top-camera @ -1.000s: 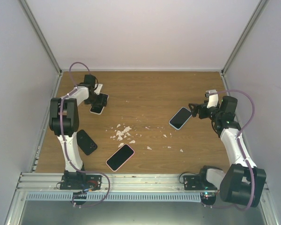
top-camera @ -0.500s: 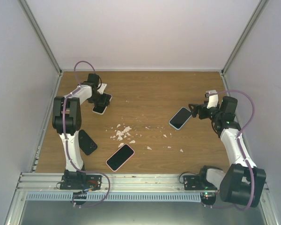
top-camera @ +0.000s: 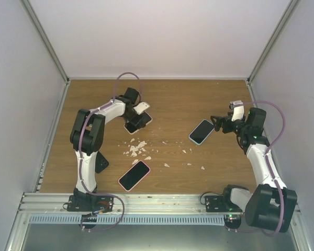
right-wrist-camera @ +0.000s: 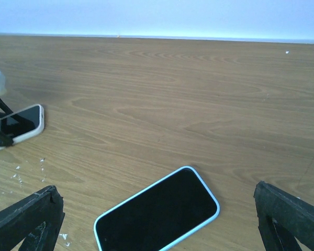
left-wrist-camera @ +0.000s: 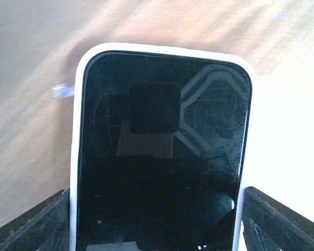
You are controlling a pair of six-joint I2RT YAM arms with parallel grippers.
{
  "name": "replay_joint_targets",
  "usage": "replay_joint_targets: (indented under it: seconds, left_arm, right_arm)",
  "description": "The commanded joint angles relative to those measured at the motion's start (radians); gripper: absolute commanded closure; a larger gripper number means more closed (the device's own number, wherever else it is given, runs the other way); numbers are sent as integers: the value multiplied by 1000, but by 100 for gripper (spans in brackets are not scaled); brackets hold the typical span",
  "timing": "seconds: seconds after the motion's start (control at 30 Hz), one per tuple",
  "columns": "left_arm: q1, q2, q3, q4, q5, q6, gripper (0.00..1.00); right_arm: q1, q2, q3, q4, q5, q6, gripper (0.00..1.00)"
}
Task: Take the phone out of the phone case
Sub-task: Move the phone to the center of the board.
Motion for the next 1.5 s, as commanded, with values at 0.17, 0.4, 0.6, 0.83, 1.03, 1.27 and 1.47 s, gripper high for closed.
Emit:
replay_joint_targets:
  seconds: [0.17,0.4,0.6,0.83,1.03,1.27,1.47]
  left_arm:
    - [-209,-66,-61,-51,110,217,20]
    - [-333,-101,-87,-67,146,340,21]
    - [-392,-122,-114,-90,174,441,21]
    - [-407,-167,-166,-44,127,466,1]
    - [-399,-256,-215,10,90,428,1]
    - [-379,-391,-371,138,6,381,1]
    - [-379,-504,-506,232,-47,354,1]
  right_arm:
    - [-9,-28,-10,8,-81,-15,0]
    - [-11,-52,-7,-18,-144,-49,0]
    - [-11,-50,7,-59,-200,-94,0]
    - [-8,-24,40,-106,-217,-146,1]
    - [44,87,171,-200,-151,-211,1]
    - [249,225,301,-274,5,-297,0]
    - [393,339,359,-287,152,-342,0]
